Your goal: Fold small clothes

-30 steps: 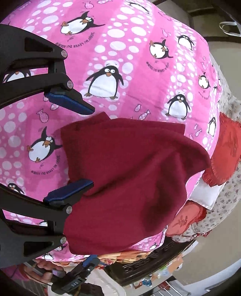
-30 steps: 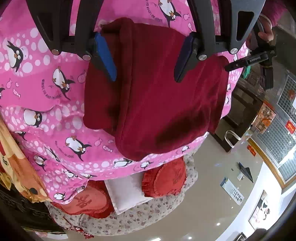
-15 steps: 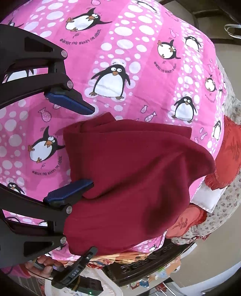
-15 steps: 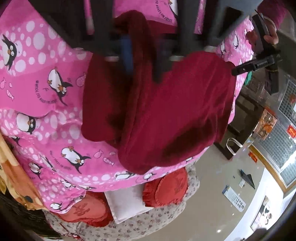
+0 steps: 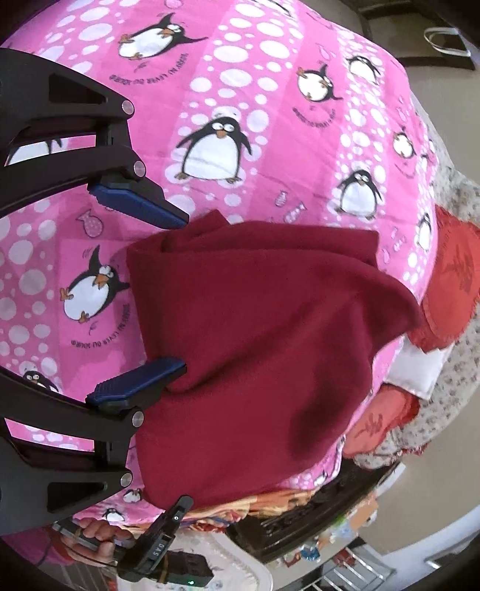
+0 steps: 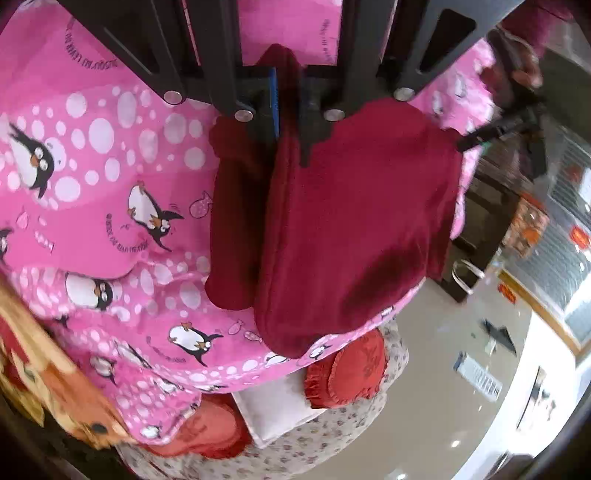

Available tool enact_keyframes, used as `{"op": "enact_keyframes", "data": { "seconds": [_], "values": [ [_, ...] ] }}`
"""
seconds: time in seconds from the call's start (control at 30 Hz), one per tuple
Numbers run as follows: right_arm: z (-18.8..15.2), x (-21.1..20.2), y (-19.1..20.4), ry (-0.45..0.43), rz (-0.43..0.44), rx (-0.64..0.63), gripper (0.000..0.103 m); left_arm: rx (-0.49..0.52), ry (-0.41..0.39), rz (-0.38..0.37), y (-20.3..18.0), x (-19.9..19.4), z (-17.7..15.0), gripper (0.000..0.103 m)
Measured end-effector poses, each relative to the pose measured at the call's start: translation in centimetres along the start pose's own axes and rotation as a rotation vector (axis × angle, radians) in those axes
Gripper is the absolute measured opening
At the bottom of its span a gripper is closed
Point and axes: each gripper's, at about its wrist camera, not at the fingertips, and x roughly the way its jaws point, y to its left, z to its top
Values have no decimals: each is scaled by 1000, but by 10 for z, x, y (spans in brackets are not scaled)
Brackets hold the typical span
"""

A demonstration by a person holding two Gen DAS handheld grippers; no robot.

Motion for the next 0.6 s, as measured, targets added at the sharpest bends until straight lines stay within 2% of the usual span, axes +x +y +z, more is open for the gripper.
{"op": "enact_keyframes", "data": {
  "seconds": [0.03, 0.13, 0.2, 0.3, 0.33, 0.37, 0.43, 0.6],
  "values": [
    [0, -1, 3, -2, -13, -11, 20, 4, -2, -9, 1, 1, 1, 73],
    [-6, -3, 15, -11, -25, -70, 27, 4, 14, -56, 1, 6, 4, 72],
    [-6, 2, 16, -2, -22, -74, 27, 7, 16, -80, 0, 7, 6, 59],
    [-8, 9, 13, -15, -5, -57, 25, 27, 31, -61, -2, 14, 8, 27],
    [-8, 11, 12, -18, -3, -49, 13, 29, 38, -58, -2, 16, 7, 18],
    [-9, 11, 12, -17, -4, -48, 6, 26, 44, -60, 0, 16, 7, 15],
    [-9, 3, 13, -31, 18, -40, 6, 14, 43, -85, 4, 10, 5, 10],
    [-11, -30, 22, -54, 57, -88, 6, 58, 11, -123, 8, -22, -9, 9]
  ]
}}
